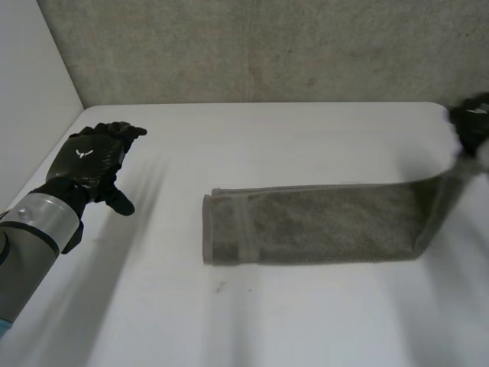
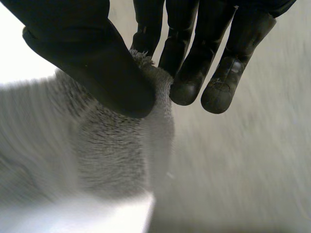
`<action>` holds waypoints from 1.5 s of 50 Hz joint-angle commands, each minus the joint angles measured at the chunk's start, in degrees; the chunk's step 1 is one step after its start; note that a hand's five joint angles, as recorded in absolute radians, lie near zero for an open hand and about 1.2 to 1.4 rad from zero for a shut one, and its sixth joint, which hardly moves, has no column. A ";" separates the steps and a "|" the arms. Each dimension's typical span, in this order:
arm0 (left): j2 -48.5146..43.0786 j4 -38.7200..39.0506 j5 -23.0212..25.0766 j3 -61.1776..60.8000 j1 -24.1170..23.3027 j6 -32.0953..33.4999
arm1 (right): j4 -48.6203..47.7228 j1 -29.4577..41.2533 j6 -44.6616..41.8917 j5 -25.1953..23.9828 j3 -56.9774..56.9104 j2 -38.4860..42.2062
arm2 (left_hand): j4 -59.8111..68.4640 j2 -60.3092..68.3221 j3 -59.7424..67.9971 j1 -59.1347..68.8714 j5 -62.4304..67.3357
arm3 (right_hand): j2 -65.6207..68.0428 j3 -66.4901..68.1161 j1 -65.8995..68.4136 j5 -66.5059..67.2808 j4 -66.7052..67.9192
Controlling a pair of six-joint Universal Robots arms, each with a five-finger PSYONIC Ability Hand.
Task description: Fold the towel.
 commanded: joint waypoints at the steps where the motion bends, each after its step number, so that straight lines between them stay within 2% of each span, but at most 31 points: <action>1: 1.35 0.37 -0.01 0.04 -0.11 -0.05 | -6.14 24.53 4.71 -1.59 -0.01 0.75 | 0.38 0.49 0.34 -0.45 -1.56 | 4.24 3.16 16.63 13.17 2.19; 2: 1.35 0.37 -0.01 0.04 -0.11 -0.05 | -6.16 24.58 4.71 -1.59 0.00 0.76 | 0.38 0.49 0.34 -0.45 -1.56 | 4.24 3.16 16.63 13.17 2.19; 4: 1.53 0.37 -0.10 0.31 -0.20 -0.05 | -9.31 32.98 4.79 -2.47 0.44 3.20 | 0.38 0.49 0.34 -0.45 -1.56 | 4.24 3.16 16.63 13.17 2.19; 9: 1.44 0.37 -0.19 0.57 -0.46 -0.05 | -10.12 41.26 4.80 -3.09 0.61 9.17 | 0.38 0.49 0.34 -0.45 -1.56 | 4.24 3.16 16.63 13.17 2.19; 16: 0.65 0.81 -0.10 1.01 -0.90 -0.05 | -9.94 45.50 4.71 -2.82 2.37 14.64 | 0.38 0.49 0.34 -0.45 -1.56 | 4.24 3.16 16.63 13.17 2.19; 17: 0.56 1.59 -0.10 1.45 -1.25 -0.14 | -9.94 45.41 4.88 -2.82 2.89 14.64 | 0.38 0.49 0.34 -0.45 -1.56 | -3.53 -4.61 8.86 5.40 -5.58; 18: 0.56 1.60 -0.10 1.45 -1.26 -0.14 | -9.94 45.41 4.88 -2.82 2.90 14.64 | 0.38 0.49 0.34 -0.45 -1.56 | -3.61 -4.69 8.78 5.33 -5.66; 20: -0.05 3.79 -0.28 2.67 -2.74 -0.14 | -10.03 44.89 5.41 -2.56 3.86 12.72 | 0.38 0.49 0.34 -0.45 -1.56 | -61.16 -62.24 -48.77 -52.23 -63.21; 22: -0.84 4.58 -0.28 3.38 -3.80 -0.05 | -10.03 44.89 6.37 -2.13 4.47 10.27 | 0.38 0.49 0.34 -0.45 -1.56 | -65.76 -66.84 -53.37 -56.83 -67.81; 26: -2.86 5.29 -0.63 5.85 -6.18 -0.05 | -9.94 41.63 11.12 -1.86 6.59 5.41 | 0.38 0.49 0.34 -0.45 -1.56 | -65.76 -66.84 -53.37 -56.83 -67.81; 28: -5.84 5.21 -1.41 8.91 -8.54 -0.05 | -9.51 35.34 16.90 -1.94 10.09 1.30 | 0.43 0.53 0.38 -0.40 -1.51 | -65.76 -66.84 -53.37 -56.83 -67.81; 29: -5.85 5.21 -1.42 8.92 -8.55 -0.05 | -9.50 35.31 16.92 -1.95 10.10 1.28 | 0.43 0.53 0.38 -0.40 -1.51 | -65.76 -66.84 -53.37 -56.83 -67.81; 31: -9.61 5.03 -3.69 12.68 -12.22 0.04 | -8.28 29.79 21.30 -2.30 13.87 -2.30 | 0.60 0.70 0.55 -0.23 -1.34 | -65.76 -66.84 -53.37 -56.83 -67.81; 34: -11.92 4.77 -5.11 14.81 -14.79 0.04 | -7.39 27.75 22.72 -2.47 15.82 -3.73 | 0.76 0.87 0.72 -0.06 -1.17 | -65.76 -66.84 -53.37 -56.83 -67.81; 36: -16.55 3.81 -8.35 18.66 -19.34 0.21 | -5.99 23.20 23.60 -2.91 19.84 -4.87 | 0.76 0.87 0.72 -0.06 -1.17 | -65.76 -66.84 -53.37 -56.83 -67.81; 39: -20.60 1.79 -11.42 22.09 -22.42 0.30 | -5.72 18.54 23.43 -3.52 23.62 -5.05 | 0.76 0.87 0.72 -0.06 -1.17 | -65.76 -66.84 -53.37 -56.83 -67.81; 43: -24.29 -0.32 -14.15 25.08 -24.36 0.39 | -5.64 14.91 23.16 -4.85 26.01 -4.78 | 0.76 0.87 0.72 -0.07 -1.18 | -65.76 -66.84 -53.37 -56.83 -67.81; 46: -26.59 -2.61 -16.70 27.19 -26.21 0.22 | -6.08 12.63 23.08 -6.08 27.16 -3.11 | 0.60 0.70 0.55 -0.23 -1.34 | -55.92 -57.00 -43.54 -46.99 -57.97; 47: -27.03 -3.75 -17.67 27.90 -26.74 0.13 | -6.25 11.76 22.90 -6.16 27.33 -1.55 | 0.43 0.54 0.38 -0.40 -1.51 | -48.10 -49.18 -35.71 -39.16 -50.15; 48: -27.03 -3.76 -17.68 27.91 -26.75 0.13 | -6.25 11.75 22.90 -6.16 27.33 -1.53 | 0.43 0.53 0.38 -0.40 -1.51 | -48.02 -49.10 -35.63 -39.08 -50.07; 50: -26.60 -4.90 -18.82 27.64 -27.01 -0.05 | -6.43 10.44 22.29 -6.16 26.54 0.66 | 0.43 0.53 0.38 -0.40 -1.51 | -14.23 -15.31 -1.84 -5.30 -16.28; 51: -26.60 -4.90 -18.82 27.64 -27.01 -0.05 | -6.43 10.43 22.29 -6.16 26.54 0.67 | 0.43 0.53 0.38 -0.40 -1.51 | -14.04 -15.12 -1.65 -5.11 -16.09; 52: -26.16 -5.16 -18.91 27.29 -27.01 -0.05 | -6.86 9.91 21.94 -6.16 26.11 0.84 | 0.43 0.53 0.38 -0.40 -1.51 | 4.06 2.97 16.44 12.99 2.00; 53: -26.16 -5.17 -18.91 27.29 -27.01 -0.05 | -7.65 9.82 21.50 -6.16 25.23 0.76 | 0.43 0.53 0.38 -0.40 -1.51 | 4.24 3.16 16.62 13.17 2.19; 59: -22.11 -5.34 -19.96 24.57 -26.48 -0.05 | -9.33 10.61 20.88 -6.08 20.65 0.23 | 0.60 0.70 0.55 -0.23 -1.34 | 4.24 3.16 16.63 13.17 2.19; 63: -17.73 -5.08 -21.36 22.03 -25.61 0.04 | -8.89 19.53 21.76 -5.73 13.03 -0.04 | 0.38 0.49 0.34 -0.45 -1.56 | 4.24 3.16 16.63 13.17 2.19; 64: -17.72 -5.08 -21.37 22.02 -25.60 0.04 | -8.89 19.57 21.76 -5.72 13.01 -0.04 | 0.38 0.49 0.34 -0.45 -1.56 | 4.24 3.16 16.63 13.17 2.19; 66: -15.18 -4.99 -23.12 20.36 -23.68 -0.05 | -8.63 27.53 21.58 -6.34 7.93 2.15 | 0.38 0.49 0.34 -0.45 -1.56 | 4.24 3.16 16.63 13.17 2.19; 67: -15.17 -4.99 -23.13 20.35 -23.67 -0.05 | -8.62 27.57 21.58 -6.34 7.91 2.16 | 0.38 0.49 0.34 -0.45 -1.56 | 4.24 3.16 16.63 13.17 2.19; 69: -13.07 -4.82 -24.00 18.95 -21.83 -0.05 | -8.62 33.96 20.88 -6.69 4.06 5.83 | 0.38 0.49 0.34 -0.45 -1.56 | 4.24 3.16 16.63 13.17 2.19; 75: -12.36 -4.64 -24.01 17.89 -19.89 -0.05 | -7.39 41.19 17.45 -8.62 1.23 11.48 | 0.38 0.49 0.34 -0.45 -1.56 | 4.24 3.16 16.63 13.17 2.19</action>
